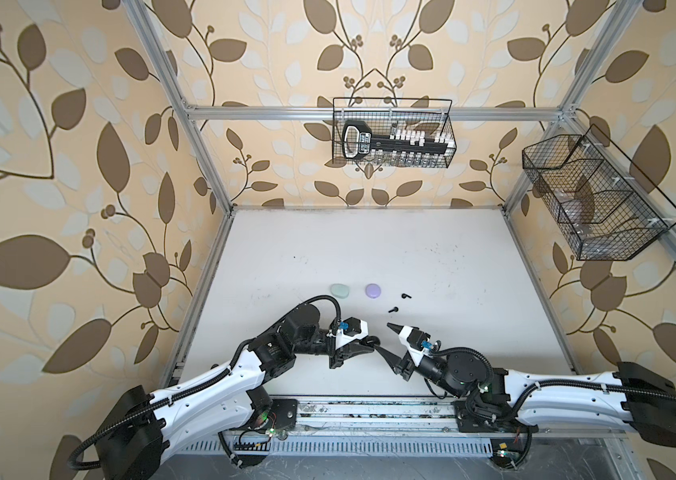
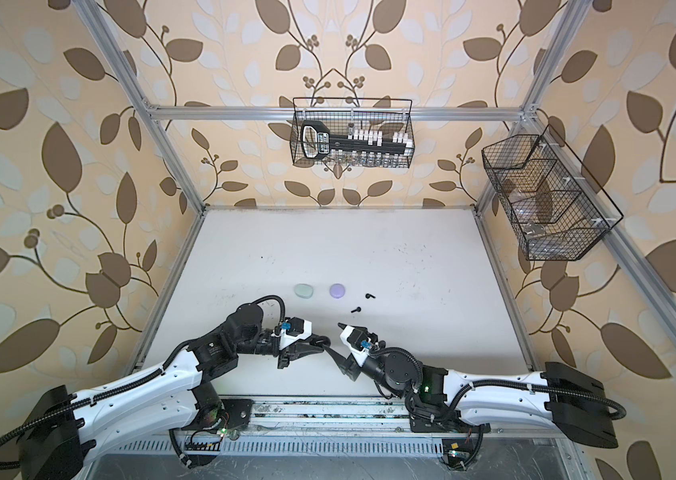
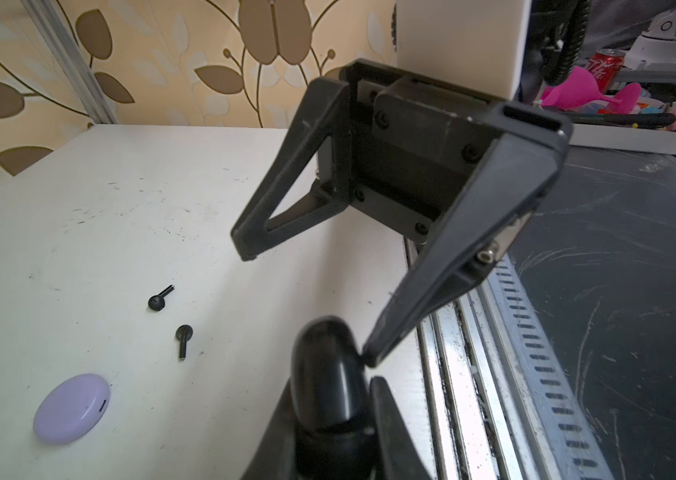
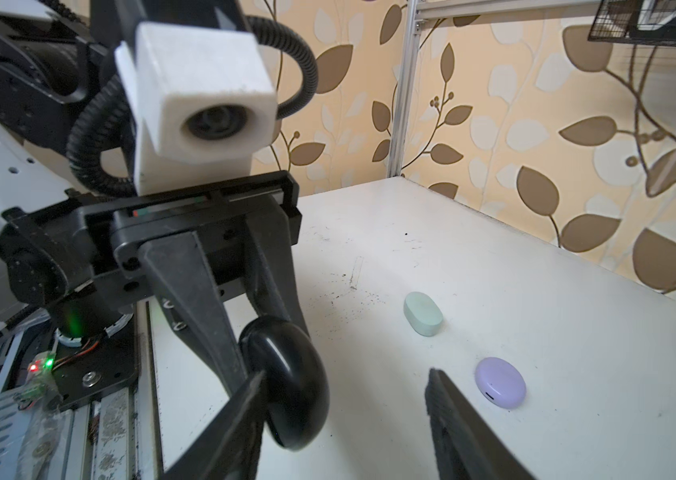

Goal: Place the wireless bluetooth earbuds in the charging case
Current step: 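Push the black case lid open with the left gripper against the right gripper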

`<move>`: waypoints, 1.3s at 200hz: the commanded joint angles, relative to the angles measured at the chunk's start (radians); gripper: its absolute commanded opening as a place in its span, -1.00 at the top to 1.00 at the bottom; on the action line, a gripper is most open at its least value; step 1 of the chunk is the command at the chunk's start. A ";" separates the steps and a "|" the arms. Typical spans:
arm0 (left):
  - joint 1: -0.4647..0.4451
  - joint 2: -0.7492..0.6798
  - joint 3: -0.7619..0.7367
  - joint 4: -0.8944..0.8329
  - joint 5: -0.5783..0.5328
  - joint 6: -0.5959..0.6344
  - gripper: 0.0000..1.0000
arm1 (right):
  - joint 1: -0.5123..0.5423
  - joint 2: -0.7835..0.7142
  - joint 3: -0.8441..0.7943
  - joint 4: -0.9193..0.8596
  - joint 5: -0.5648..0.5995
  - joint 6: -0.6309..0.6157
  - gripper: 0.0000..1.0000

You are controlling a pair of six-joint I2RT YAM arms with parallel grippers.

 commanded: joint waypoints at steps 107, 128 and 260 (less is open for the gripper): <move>-0.012 -0.018 0.026 0.054 0.025 -0.002 1.00 | -0.076 -0.110 -0.038 0.019 -0.169 0.047 -0.30; -0.012 -0.025 0.023 0.056 0.030 -0.002 1.00 | -0.074 -0.108 -0.034 0.002 -0.221 0.056 -0.20; -0.012 -0.047 0.020 0.034 0.077 0.011 1.00 | -0.092 0.044 0.039 -0.014 -0.141 0.129 0.08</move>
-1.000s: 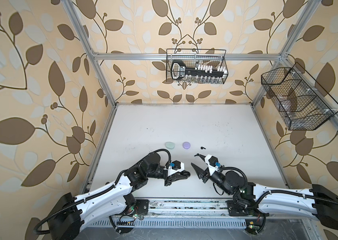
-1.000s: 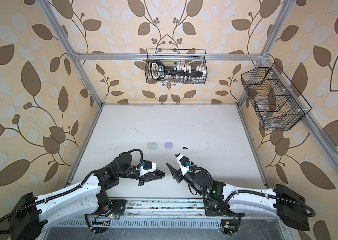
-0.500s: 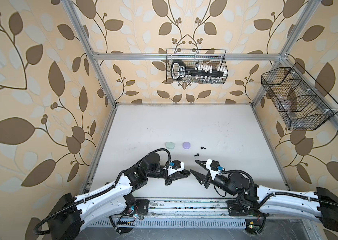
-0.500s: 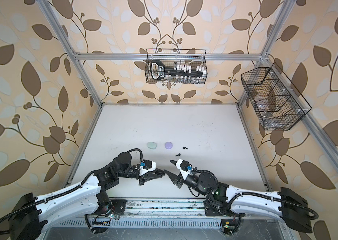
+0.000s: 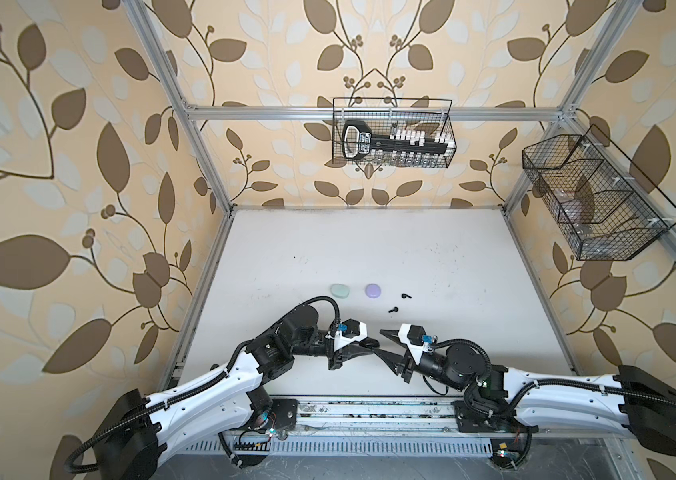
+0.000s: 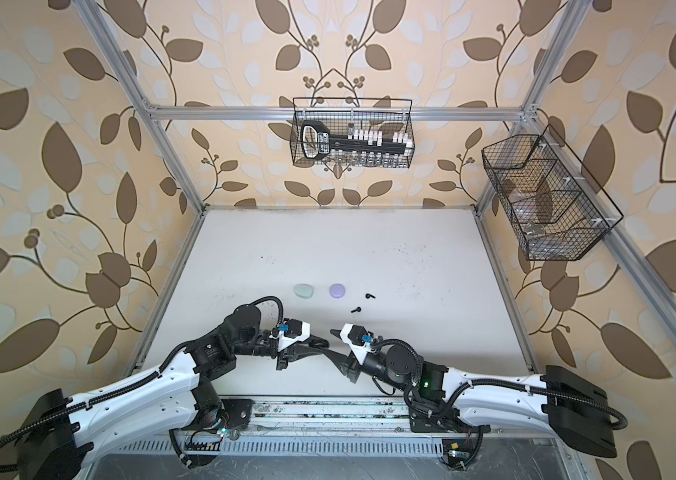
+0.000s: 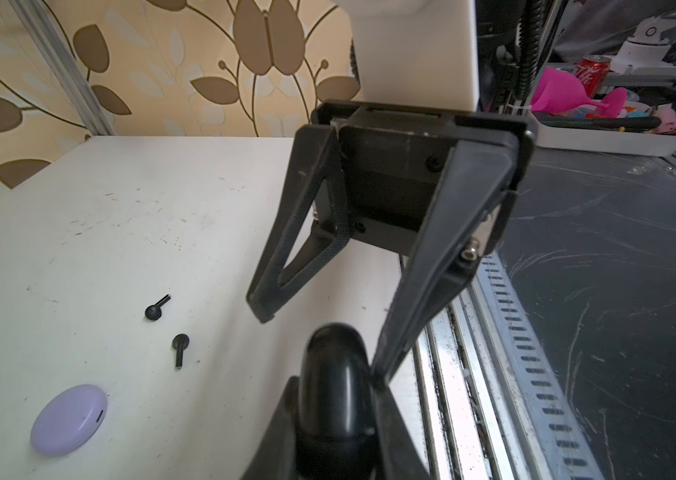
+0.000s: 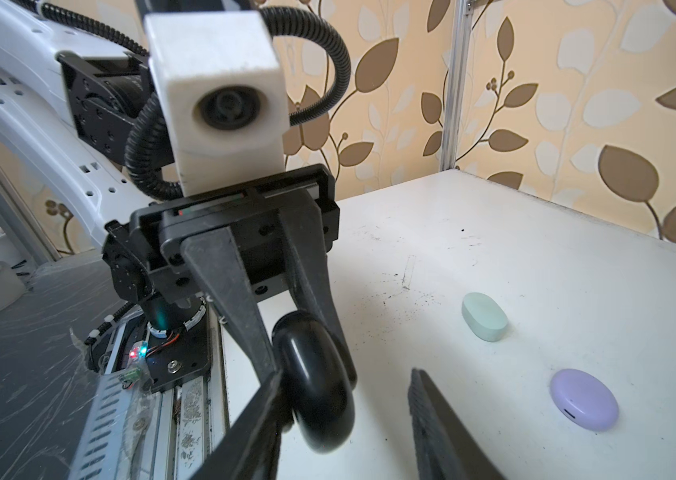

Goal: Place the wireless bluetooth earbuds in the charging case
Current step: 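Push the black case lid open with the left gripper against the right gripper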

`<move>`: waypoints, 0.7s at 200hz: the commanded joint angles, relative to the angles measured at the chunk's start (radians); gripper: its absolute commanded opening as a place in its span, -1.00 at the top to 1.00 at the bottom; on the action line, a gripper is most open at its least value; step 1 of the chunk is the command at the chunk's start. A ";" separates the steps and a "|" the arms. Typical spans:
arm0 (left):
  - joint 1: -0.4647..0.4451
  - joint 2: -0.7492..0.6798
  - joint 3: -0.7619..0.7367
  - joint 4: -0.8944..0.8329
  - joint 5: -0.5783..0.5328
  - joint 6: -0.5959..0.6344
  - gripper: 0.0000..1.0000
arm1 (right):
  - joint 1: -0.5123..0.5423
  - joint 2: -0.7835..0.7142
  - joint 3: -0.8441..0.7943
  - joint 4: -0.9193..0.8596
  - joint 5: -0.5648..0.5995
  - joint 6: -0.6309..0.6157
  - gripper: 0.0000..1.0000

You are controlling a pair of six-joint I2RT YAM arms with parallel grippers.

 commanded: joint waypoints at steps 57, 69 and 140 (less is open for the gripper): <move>-0.005 -0.034 0.012 0.044 0.069 0.012 1.00 | -0.044 0.017 0.030 -0.025 0.182 0.069 0.16; -0.005 -0.035 0.013 0.046 0.068 0.013 1.00 | -0.043 0.024 0.033 -0.024 0.181 0.070 0.17; -0.005 -0.037 0.013 0.046 0.076 0.007 1.00 | -0.015 0.118 0.086 -0.011 0.214 0.079 0.20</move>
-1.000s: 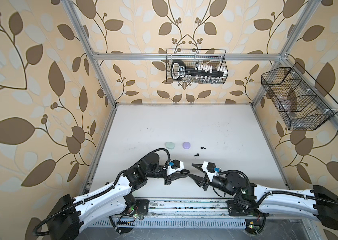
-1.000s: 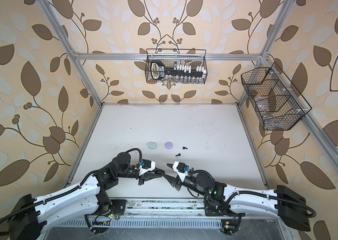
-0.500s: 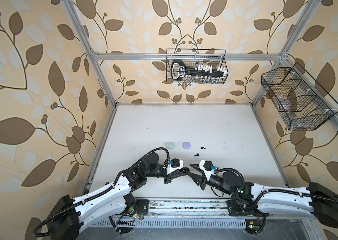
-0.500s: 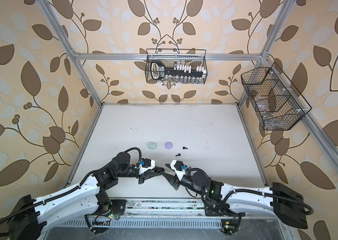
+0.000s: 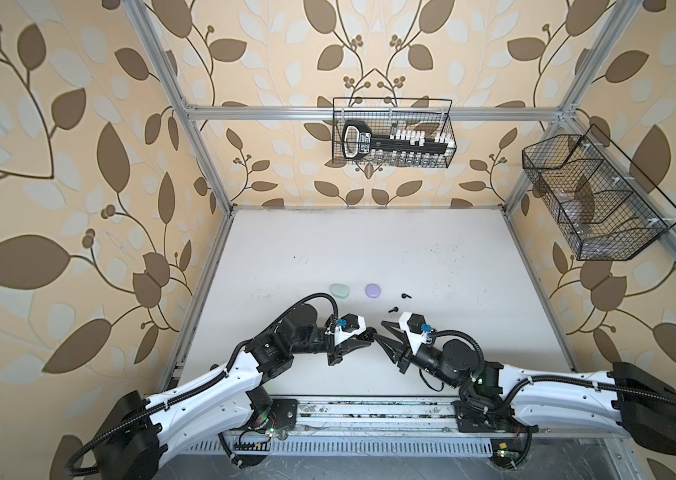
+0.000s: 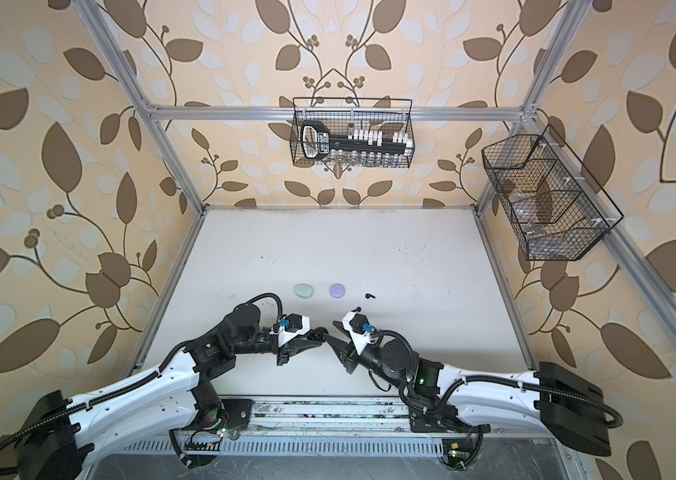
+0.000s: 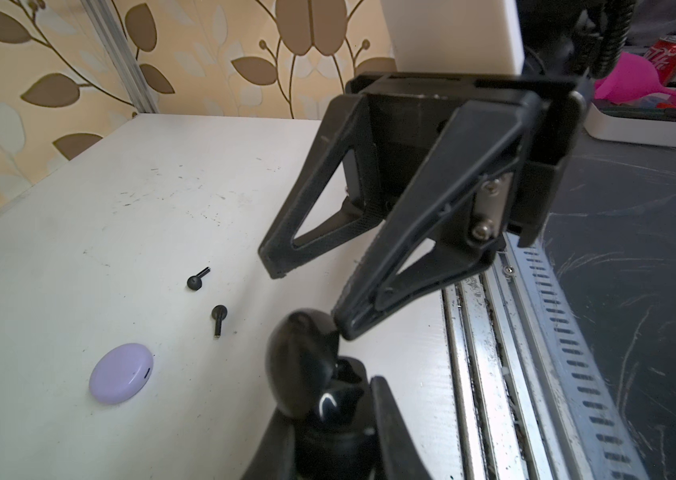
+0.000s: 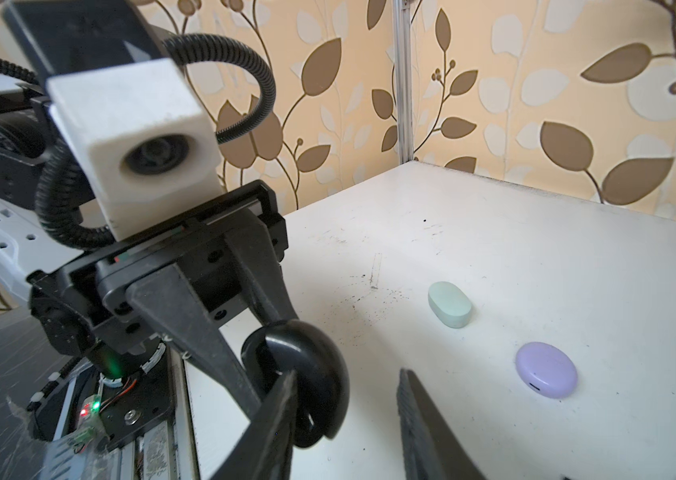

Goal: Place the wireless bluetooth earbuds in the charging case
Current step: 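Push the black case lid open with the left gripper against the right gripper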

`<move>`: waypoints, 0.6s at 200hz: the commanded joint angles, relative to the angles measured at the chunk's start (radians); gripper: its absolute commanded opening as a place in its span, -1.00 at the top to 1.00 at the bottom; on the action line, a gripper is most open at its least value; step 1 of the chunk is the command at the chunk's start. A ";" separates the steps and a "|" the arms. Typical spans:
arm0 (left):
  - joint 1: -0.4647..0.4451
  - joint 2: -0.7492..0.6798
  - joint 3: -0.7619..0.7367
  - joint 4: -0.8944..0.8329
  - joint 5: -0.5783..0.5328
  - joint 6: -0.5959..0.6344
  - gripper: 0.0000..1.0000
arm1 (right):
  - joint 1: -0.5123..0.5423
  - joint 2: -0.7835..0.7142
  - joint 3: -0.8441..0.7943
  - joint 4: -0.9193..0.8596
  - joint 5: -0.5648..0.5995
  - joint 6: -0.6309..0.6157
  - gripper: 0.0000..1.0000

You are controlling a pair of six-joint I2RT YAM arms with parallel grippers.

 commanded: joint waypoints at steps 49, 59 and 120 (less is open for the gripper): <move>-0.025 -0.044 0.009 0.064 0.164 0.012 1.00 | 0.056 0.152 0.120 -0.041 0.159 -0.034 0.28; -0.025 -0.049 0.007 0.064 0.161 0.013 1.00 | 0.056 0.165 0.125 -0.040 0.159 -0.034 0.32; -0.025 -0.072 -0.009 0.067 0.181 0.028 1.00 | 0.002 0.128 0.098 -0.021 0.010 -0.004 0.71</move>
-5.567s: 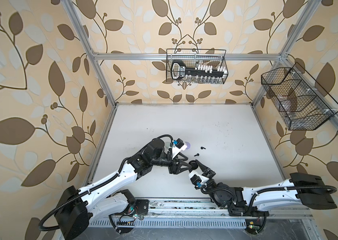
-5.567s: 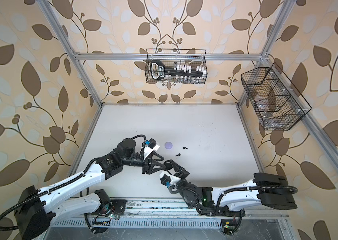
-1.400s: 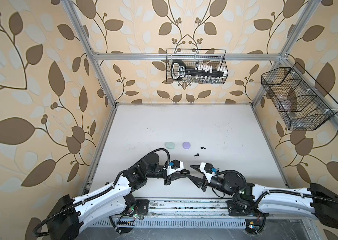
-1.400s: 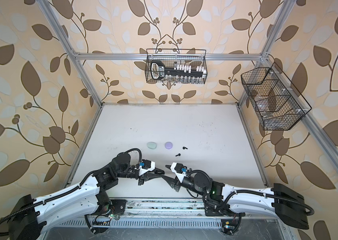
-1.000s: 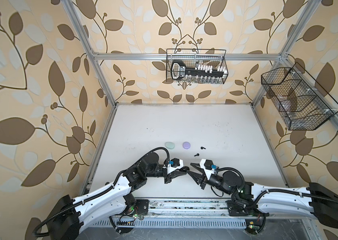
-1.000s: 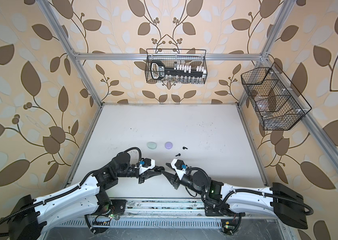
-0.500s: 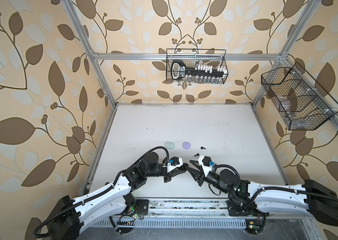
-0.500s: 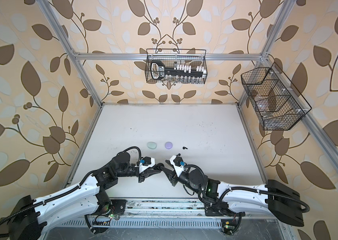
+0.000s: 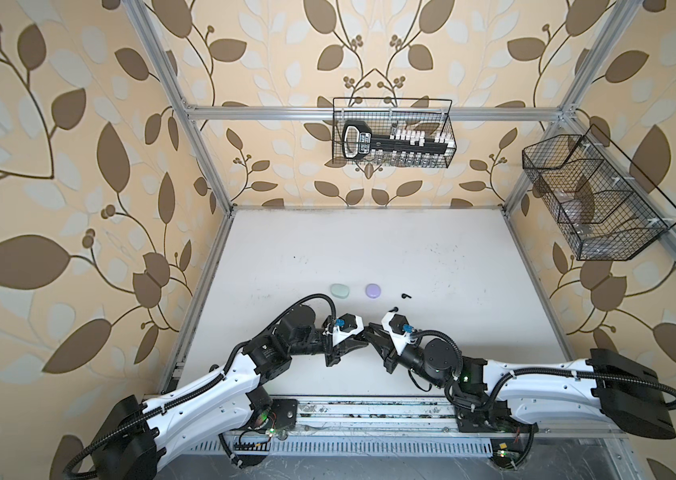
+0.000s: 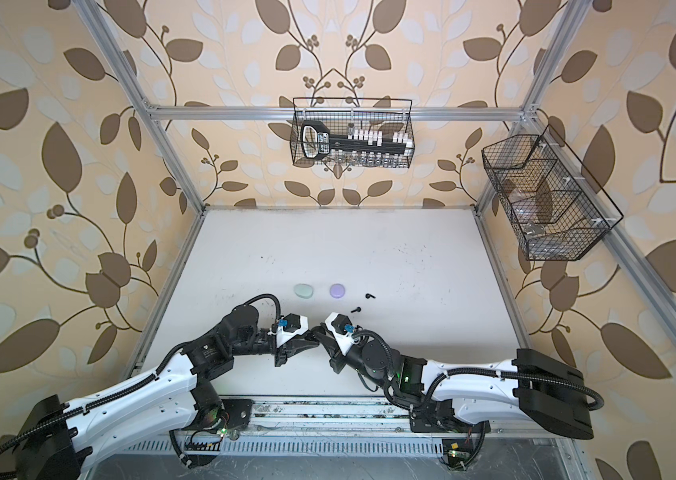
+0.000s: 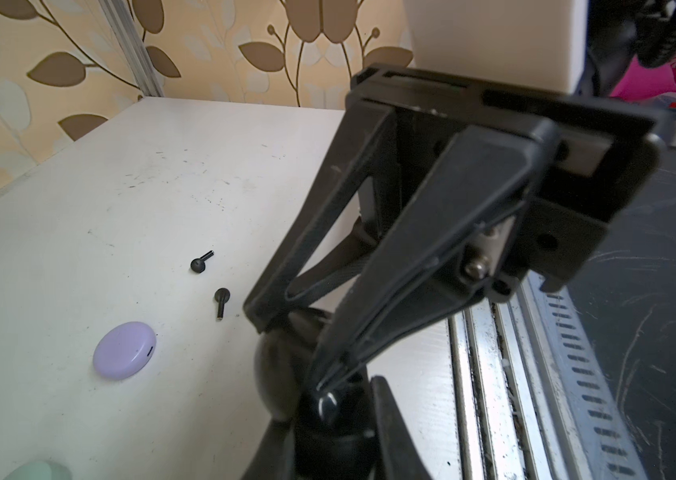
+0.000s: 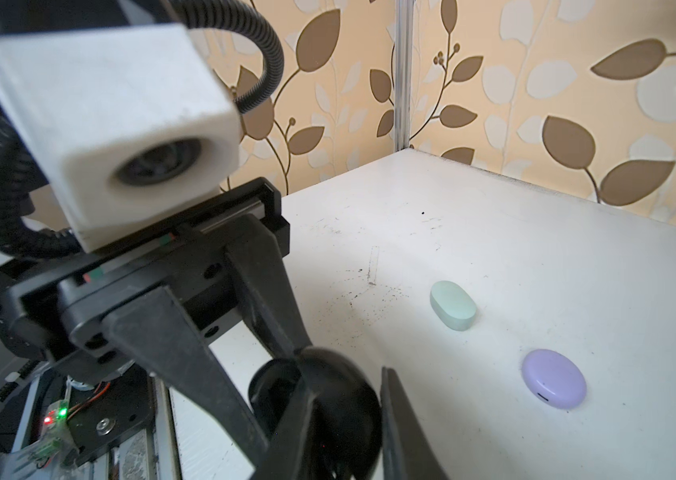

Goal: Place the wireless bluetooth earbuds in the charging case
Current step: 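Push the black case lid open with the left gripper against the right gripper, then hold the open black case with the left gripper while the right releases and withdraws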

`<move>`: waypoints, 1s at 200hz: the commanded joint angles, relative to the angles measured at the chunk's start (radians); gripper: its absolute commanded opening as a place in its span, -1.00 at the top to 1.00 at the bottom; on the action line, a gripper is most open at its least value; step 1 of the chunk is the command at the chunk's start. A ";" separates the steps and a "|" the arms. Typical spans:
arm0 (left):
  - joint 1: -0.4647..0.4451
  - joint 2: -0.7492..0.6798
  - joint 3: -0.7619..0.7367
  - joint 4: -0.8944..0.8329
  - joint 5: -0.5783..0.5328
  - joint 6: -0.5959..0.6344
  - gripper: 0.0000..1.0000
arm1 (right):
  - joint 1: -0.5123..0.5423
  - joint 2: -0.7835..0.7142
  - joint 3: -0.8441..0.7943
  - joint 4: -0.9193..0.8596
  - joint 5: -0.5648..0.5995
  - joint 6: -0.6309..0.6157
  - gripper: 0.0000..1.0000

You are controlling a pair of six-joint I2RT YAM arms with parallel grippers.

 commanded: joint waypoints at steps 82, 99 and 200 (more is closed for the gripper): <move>-0.033 -0.071 -0.016 0.113 0.225 0.053 1.00 | -0.116 -0.045 -0.011 -0.015 -0.208 0.079 0.81; -0.033 -0.075 -0.018 0.112 0.232 0.054 1.00 | -0.128 -0.045 -0.005 -0.028 -0.208 0.092 0.72; -0.030 -0.034 -0.022 0.185 0.219 0.001 1.00 | -0.183 -0.168 0.020 -0.138 -0.217 0.157 0.15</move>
